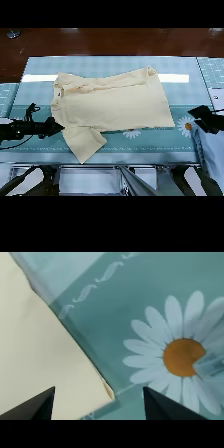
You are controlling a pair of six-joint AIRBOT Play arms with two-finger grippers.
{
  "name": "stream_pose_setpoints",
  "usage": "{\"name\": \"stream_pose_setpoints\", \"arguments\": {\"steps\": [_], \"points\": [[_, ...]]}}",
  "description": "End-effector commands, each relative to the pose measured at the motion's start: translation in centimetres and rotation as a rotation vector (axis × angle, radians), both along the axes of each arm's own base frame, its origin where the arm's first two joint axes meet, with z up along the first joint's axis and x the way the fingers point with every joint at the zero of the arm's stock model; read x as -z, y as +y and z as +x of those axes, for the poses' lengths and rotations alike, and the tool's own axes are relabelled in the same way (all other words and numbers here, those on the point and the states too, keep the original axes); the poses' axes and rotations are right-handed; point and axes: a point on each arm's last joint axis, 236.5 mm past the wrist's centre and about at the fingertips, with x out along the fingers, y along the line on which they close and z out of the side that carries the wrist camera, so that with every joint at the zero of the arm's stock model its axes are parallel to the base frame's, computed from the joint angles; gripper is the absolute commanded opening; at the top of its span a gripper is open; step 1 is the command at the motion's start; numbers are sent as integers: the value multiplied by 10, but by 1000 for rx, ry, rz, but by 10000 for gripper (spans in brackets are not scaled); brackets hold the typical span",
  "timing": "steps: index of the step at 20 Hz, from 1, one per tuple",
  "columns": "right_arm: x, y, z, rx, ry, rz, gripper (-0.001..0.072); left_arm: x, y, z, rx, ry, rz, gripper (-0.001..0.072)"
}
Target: Fold the shirts.
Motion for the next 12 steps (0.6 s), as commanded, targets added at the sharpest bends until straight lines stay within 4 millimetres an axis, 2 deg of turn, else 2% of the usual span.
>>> {"name": "stream_pose_setpoints", "arguments": {"steps": [1,3,6,8,12], "points": [[34,31,-28,-76,139,163,616,-3,-2,1,14,-13,-10,30],[47,54,-31,-159,193,210,616,-2,-4,2,23,-19,-1,31],[64,71,-29,-227,239,214,616,-1,-5,4,29,-25,10,30],[69,72,-17,-231,233,206,616,-1,-5,4,29,-25,9,30],[60,71,22,-203,189,264,616,-3,-6,8,10,-35,-1,31]]}}
